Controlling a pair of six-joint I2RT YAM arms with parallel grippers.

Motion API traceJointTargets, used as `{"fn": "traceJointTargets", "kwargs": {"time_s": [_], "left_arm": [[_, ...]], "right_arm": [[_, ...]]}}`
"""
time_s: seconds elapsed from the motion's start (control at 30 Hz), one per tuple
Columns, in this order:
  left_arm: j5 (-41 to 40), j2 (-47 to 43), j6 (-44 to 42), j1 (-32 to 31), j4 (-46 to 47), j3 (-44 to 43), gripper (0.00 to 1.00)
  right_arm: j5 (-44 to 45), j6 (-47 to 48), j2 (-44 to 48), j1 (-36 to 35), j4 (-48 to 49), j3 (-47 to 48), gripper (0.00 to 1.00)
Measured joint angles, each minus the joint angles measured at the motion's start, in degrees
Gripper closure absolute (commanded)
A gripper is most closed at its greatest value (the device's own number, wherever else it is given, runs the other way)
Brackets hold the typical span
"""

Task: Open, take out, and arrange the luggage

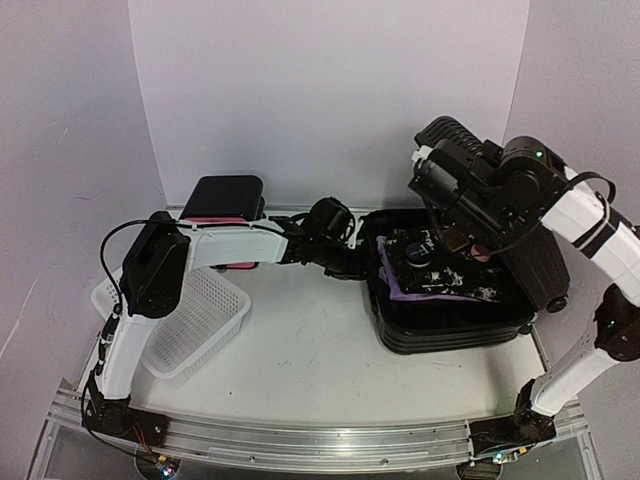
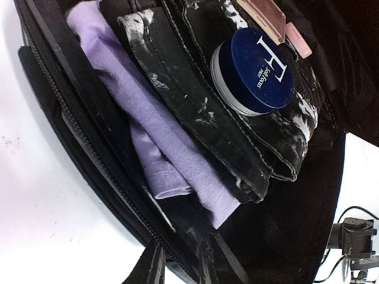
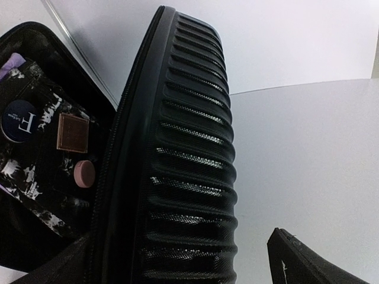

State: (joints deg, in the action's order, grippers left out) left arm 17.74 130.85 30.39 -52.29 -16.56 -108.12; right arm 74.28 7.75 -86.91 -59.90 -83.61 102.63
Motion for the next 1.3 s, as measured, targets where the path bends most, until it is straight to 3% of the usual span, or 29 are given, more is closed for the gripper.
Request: {"fn": "traceJointTargets", "kwargs": {"time_s": [0.17, 0.4, 0.47, 0.57, 0.67, 0.8, 0.97, 1.3], "left_arm": [[-1.84, -2.01, -1.92, 0.55, 0.26, 2.78, 0.82], [-8.02, -1.99, -3.78, 5.73, -9.31, 8.50, 0.78], [-8.33, -1.99, -4.07, 7.06, -10.80, 9.57, 0.66], [-7.04, -2.71, -4.55, 7.61, -10.97, 11.23, 0.39], [-3.26, -5.20, -4.42, 6.97, -10.78, 12.46, 0.18], [1.09, -9.16, -1.99, 5.11, -8.33, 11.52, 0.05], [0.85, -8.85, 1.79, 1.86, -5.86, 4.28, 0.01], [-10.67, 2.14, 3.13, -2.03, -10.34, -8.55, 0.04]], "right_arm": [[-0.59, 0.42, 4.94, 1.75, 0.92, -0.28, 0.02], [-1.05, 1.42, 9.53, 2.71, 1.60, -0.92, 0.02], [-1.25, 1.53, 9.68, 2.78, 1.68, -0.92, 0.02], [-1.62, 1.70, 9.68, 2.78, 2.01, -1.03, 0.02], [-1.73, 1.75, 9.68, 2.78, 2.14, -1.25, 0.02], [-1.92, 1.75, 9.68, 2.78, 2.56, -1.66, 0.02], [-2.43, 1.75, 9.68, 2.78, 2.89, -1.68, 0.02], [-2.91, 1.70, 9.70, 2.78, 3.34, -2.16, 0.02]]}}
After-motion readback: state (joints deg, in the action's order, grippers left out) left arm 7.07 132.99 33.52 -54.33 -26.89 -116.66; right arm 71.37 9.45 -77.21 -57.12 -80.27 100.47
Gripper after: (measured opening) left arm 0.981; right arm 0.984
